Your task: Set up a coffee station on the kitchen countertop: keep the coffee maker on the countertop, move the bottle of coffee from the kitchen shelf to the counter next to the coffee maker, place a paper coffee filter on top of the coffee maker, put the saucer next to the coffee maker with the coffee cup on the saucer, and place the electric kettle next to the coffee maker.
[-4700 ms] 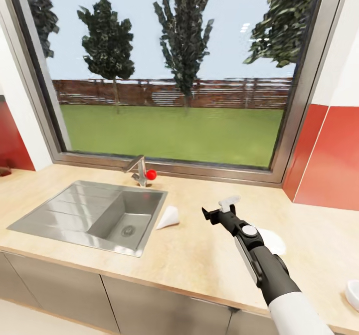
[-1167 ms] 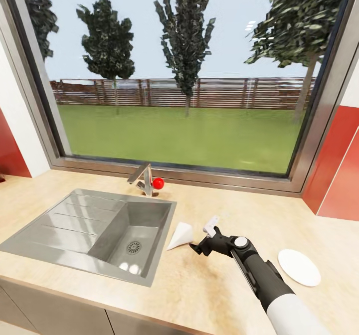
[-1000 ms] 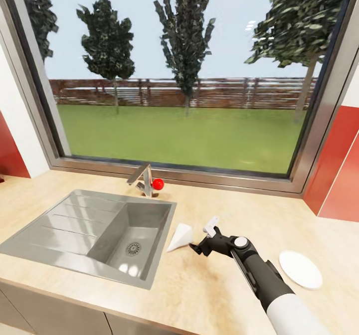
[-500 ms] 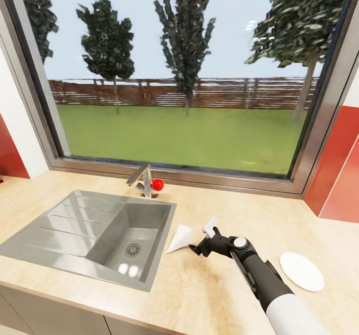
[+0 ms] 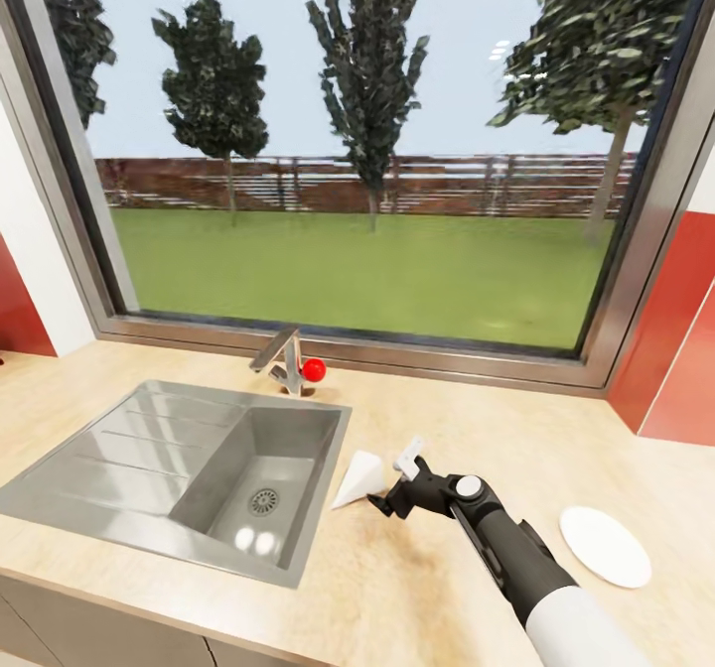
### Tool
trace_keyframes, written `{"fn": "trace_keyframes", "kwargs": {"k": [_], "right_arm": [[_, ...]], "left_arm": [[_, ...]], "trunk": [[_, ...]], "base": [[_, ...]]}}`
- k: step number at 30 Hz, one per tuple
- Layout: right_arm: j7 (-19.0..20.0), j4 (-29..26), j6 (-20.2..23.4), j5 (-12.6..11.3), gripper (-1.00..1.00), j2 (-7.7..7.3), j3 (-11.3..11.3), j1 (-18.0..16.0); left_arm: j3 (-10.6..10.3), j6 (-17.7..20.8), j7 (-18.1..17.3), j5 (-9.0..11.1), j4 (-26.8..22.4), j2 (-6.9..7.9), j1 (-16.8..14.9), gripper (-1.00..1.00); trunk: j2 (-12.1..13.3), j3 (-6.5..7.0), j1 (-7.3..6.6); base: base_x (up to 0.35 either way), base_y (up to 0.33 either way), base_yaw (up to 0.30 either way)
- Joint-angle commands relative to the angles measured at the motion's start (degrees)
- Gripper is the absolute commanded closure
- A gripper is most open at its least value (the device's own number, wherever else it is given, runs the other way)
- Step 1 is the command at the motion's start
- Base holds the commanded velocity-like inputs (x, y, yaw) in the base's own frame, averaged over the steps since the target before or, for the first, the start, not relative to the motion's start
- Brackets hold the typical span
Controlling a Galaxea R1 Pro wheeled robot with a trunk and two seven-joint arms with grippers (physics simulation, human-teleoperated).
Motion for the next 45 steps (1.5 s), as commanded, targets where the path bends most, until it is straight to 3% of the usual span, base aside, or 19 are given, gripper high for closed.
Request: {"fn": "trace_keyframes", "kwargs": {"k": [1, 45], "right_arm": [[0.3, -0.1, 0.2, 0.5, -1.00, 0.00, 0.0, 0.0], [0.3, 0.2, 0.2, 0.7, -1.00, -0.01, 0.0, 0.0]], "left_arm": [[0.0, 0.0, 0.1, 0.3, -0.1, 0.03, 0.0, -1.00], [0.3, -0.1, 0.2, 0.4, 1.4, 0.09, 0.1, -1.00]], "trunk": [[-0.1, -0.08, 0.04], [-0.1, -0.08, 0.04]], "base": [[0.101, 0.000, 0.000], [0.012, 0.023, 0.000]]}}
